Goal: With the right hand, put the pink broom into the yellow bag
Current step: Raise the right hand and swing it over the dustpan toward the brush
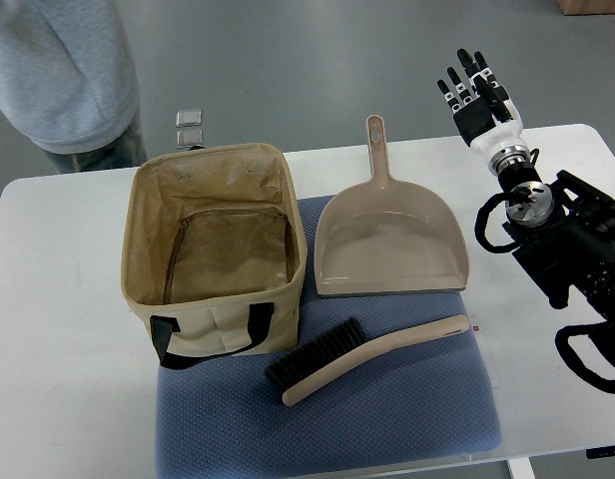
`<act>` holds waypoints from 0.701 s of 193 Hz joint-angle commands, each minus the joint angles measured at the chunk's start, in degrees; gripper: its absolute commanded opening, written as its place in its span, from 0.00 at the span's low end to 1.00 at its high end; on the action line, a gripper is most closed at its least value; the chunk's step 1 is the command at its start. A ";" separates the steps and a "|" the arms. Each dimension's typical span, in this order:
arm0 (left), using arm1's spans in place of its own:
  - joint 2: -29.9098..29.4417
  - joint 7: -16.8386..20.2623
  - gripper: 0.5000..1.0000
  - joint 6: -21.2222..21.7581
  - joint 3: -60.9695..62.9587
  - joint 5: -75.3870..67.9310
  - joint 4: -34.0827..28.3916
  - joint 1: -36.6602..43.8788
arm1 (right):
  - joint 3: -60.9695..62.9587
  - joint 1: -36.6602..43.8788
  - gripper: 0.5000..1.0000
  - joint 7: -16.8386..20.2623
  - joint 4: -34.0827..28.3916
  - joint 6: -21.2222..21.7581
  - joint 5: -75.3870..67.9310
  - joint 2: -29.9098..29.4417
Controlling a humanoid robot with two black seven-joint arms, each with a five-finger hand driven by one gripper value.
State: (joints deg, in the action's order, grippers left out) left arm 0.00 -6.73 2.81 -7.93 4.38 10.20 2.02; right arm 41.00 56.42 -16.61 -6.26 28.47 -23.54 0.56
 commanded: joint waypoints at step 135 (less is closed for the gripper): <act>0.00 0.84 1.00 -0.09 0.20 -0.17 2.63 0.00 | -12.52 9.67 0.97 0.88 -0.59 0.18 21.86 3.48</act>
State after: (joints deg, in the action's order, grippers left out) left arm 0.00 -5.80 2.74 -7.73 4.32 12.11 2.02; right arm 32.47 62.65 -15.84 -6.45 28.56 -8.77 2.79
